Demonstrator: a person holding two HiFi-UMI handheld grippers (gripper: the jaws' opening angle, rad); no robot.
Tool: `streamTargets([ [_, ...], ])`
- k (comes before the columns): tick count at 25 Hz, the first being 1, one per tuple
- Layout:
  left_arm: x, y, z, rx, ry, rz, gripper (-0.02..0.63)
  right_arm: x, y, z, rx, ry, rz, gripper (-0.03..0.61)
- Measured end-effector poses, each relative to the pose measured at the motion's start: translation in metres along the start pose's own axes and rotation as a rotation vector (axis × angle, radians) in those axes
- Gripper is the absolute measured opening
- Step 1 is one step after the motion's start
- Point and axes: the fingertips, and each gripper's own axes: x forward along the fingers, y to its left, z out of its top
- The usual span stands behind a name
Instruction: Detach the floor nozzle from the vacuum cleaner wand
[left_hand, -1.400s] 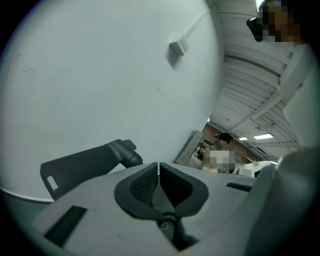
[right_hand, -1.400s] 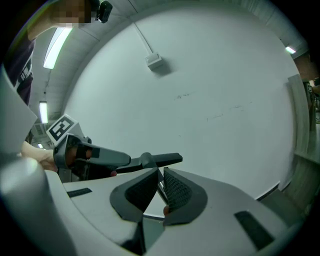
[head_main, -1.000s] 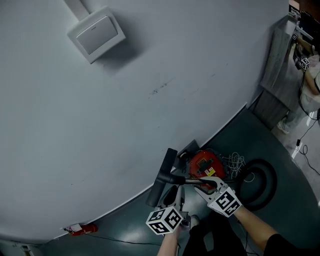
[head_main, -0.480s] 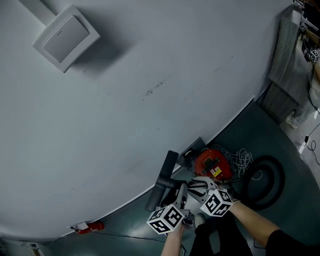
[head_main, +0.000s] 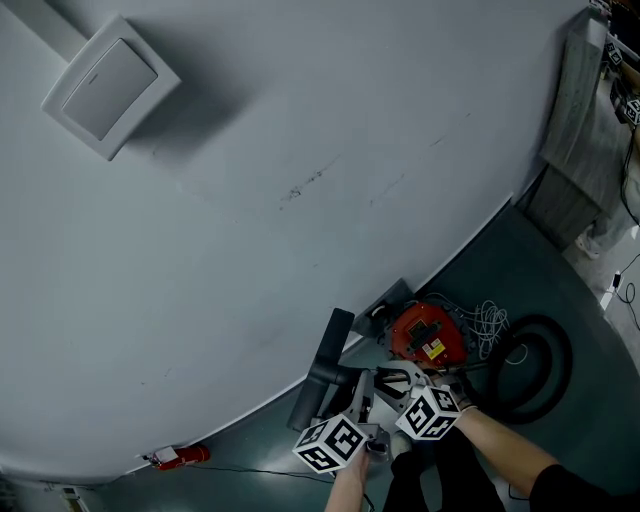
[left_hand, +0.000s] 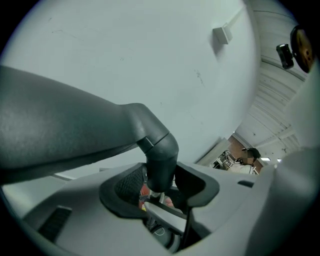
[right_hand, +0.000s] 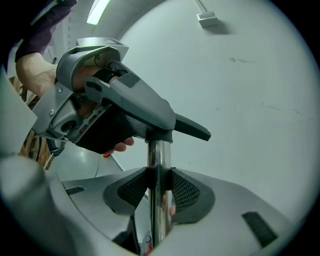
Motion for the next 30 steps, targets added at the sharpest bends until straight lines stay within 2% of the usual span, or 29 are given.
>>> streamTargets([
  [5,-0.002,-0.002,0.003,0.164,-0.007,0.044,0.189,0.000,-0.001,0.000,-0.002,0.012,-0.003,0.152],
  [7,-0.003,-0.003,0.003,0.180,-0.018,0.043,0.189,-0.001,0.000,0.000,0.002,0.010,-0.001,0.152],
  [9,-0.005,-0.005,0.002,0.133,-0.024,0.016,0.187,-0.003,0.000,0.000,0.010,0.007,-0.003,0.152],
  [13,-0.006,-0.005,0.001,-0.031,-0.029,-0.062,0.186,-0.005,0.000,-0.001,0.046,0.003,-0.004,0.150],
  [14,-0.006,-0.005,0.002,-0.046,-0.031,-0.070,0.186,-0.006,0.000,-0.002,0.052,0.003,-0.005,0.149],
  [16,-0.007,-0.005,0.002,0.013,-0.027,-0.056,0.184,-0.006,0.000,-0.002,0.045,0.006,-0.008,0.147],
  [20,-0.010,-0.009,0.004,0.241,-0.037,0.011,0.178,-0.006,-0.001,-0.001,0.029,0.017,-0.004,0.146],
  [22,-0.010,-0.012,0.004,0.294,-0.052,0.027,0.176,-0.007,-0.002,-0.001,0.029,0.016,-0.006,0.146],
  [24,-0.010,-0.013,0.004,0.241,-0.059,0.002,0.176,-0.009,-0.002,0.000,0.030,0.012,-0.010,0.146],
  [27,-0.009,-0.009,0.004,0.043,-0.056,-0.066,0.175,-0.009,-0.001,-0.001,0.031,0.013,-0.012,0.146],
  [28,-0.009,-0.008,0.004,0.016,-0.053,-0.073,0.175,-0.008,-0.001,-0.001,0.032,0.015,-0.010,0.146],
  [29,-0.009,-0.007,0.004,0.024,-0.052,-0.068,0.175,-0.007,-0.001,-0.001,0.032,0.016,-0.008,0.146],
  [30,-0.009,-0.007,0.005,0.067,-0.051,-0.052,0.175,-0.006,-0.001,-0.001,0.032,0.018,-0.007,0.146],
])
